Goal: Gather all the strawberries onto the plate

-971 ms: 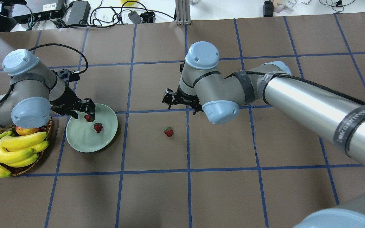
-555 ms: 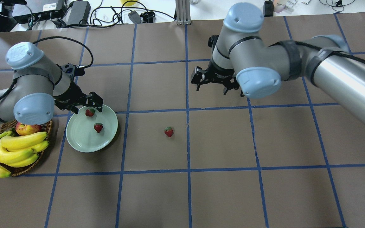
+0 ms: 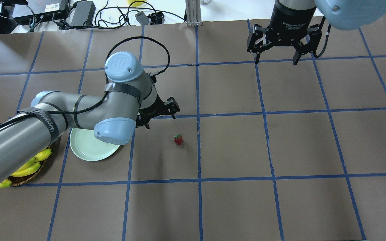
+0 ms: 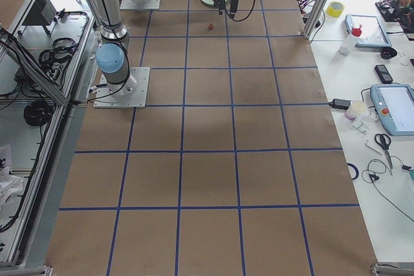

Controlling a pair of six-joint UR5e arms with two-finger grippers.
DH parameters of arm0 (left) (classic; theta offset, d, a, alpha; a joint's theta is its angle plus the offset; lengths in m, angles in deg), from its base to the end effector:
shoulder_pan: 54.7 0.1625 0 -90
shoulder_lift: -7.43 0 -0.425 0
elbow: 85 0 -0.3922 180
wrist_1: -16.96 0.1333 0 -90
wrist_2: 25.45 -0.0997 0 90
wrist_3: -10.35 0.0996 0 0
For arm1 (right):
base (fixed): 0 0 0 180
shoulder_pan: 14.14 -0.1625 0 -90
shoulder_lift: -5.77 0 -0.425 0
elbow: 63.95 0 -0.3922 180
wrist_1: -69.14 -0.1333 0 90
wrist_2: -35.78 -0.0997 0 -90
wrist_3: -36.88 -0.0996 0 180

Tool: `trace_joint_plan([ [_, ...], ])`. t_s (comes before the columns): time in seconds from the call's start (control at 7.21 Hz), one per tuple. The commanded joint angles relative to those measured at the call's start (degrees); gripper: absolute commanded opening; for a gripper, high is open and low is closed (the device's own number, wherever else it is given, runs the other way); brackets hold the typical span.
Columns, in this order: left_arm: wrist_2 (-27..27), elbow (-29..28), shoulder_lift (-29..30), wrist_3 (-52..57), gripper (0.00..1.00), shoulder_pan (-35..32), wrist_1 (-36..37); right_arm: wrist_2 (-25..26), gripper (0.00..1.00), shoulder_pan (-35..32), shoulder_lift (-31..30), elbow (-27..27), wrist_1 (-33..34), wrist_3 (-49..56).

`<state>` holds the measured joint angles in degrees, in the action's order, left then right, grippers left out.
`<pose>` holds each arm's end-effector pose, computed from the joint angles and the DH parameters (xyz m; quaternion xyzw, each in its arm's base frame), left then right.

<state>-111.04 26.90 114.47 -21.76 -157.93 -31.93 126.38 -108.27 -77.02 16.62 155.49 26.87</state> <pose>-0.2592 -0.4866 0.2269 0.1631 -0.9857 0.0026 0.0428 0.1710 -0.5315 0.4973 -0.0512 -0.9986 -0.0117 0.0067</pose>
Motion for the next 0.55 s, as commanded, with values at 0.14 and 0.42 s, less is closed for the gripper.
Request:
trace_joint_plan([
  [0.14, -0.6, 0.9, 4.6, -5.6, 0.91, -3.5, 4.1, -0.8, 1.00, -0.1, -7.9, 10.4, 12.6, 1.2],
  [0.42, -0.5, 1.2, 4.8, -7.2, 0.82, -4.1, 4.2, -0.5, 1.00, -0.2, -8.2, 10.8, 16.1, 1.0],
])
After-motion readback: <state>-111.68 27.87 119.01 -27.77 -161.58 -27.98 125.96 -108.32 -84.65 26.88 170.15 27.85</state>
